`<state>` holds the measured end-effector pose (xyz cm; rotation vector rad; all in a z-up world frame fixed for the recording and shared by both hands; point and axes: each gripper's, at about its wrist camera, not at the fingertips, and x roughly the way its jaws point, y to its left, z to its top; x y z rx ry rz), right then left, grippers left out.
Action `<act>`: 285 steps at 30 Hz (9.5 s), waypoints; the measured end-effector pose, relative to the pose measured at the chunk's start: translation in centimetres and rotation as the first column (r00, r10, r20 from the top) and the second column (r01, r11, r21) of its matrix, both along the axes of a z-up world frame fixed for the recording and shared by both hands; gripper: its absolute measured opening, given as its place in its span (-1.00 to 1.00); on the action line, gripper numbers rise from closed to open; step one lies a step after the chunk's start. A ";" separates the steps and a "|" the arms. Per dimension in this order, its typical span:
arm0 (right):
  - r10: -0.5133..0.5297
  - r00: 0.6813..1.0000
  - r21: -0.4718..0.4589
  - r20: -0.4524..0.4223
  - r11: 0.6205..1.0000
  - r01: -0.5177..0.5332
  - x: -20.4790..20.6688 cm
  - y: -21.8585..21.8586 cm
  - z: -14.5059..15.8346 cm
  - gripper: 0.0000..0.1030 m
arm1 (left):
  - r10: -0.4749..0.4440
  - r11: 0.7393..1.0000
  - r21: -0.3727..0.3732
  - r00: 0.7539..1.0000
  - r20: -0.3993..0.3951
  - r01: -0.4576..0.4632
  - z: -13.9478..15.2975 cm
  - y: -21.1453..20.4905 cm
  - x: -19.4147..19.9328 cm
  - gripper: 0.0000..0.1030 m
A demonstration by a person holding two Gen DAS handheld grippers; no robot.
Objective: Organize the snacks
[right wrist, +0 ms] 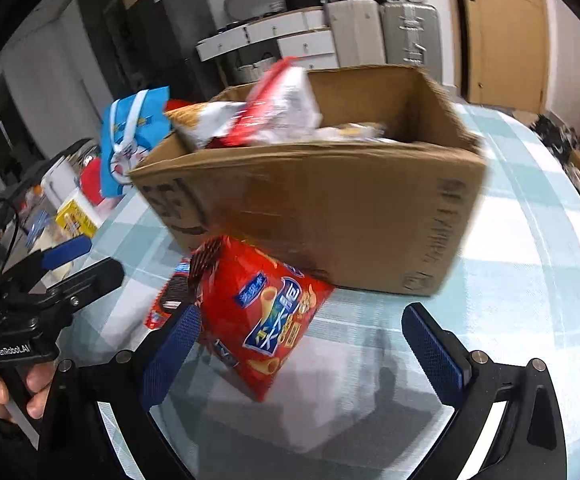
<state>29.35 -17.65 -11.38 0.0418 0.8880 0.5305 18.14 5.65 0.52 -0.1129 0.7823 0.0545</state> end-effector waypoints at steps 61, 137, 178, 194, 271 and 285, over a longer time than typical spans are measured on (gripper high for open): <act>0.035 0.998 -0.012 0.043 0.999 -0.035 -1.0 -4.1 0.9 -0.25 | -0.076 0.996 -0.053 0.991 -0.108 0.071 -3.5 -3.6 1.9 0.98; 0.090 0.995 0.166 0.033 0.981 -0.095 -1.3 -5.1 2.0 -0.03 | -0.222 0.969 -0.118 0.975 -0.033 0.217 -1.3 -5.7 -0.6 -0.15; -0.009 0.977 0.264 0.215 0.963 -0.049 1.9 -3.9 11.1 -0.03 | -0.097 0.984 -0.124 0.972 0.216 0.126 12.7 -4.1 3.1 -0.15; -0.041 0.989 0.301 0.140 0.954 -0.003 6.5 -2.3 9.4 -0.03 | -0.098 0.987 -0.109 0.984 0.151 0.115 9.1 -5.8 11.9 -0.15; 0.054 0.910 0.103 0.412 0.989 -0.105 -3.9 -5.8 4.7 0.99 | -0.064 0.997 0.054 0.948 0.312 0.049 2.0 -3.9 -1.1 0.99; 0.046 0.898 0.114 0.438 0.988 -0.106 -4.2 -6.0 4.1 0.99 | -0.048 0.998 0.047 0.945 0.323 0.035 0.8 -3.6 -0.7 0.99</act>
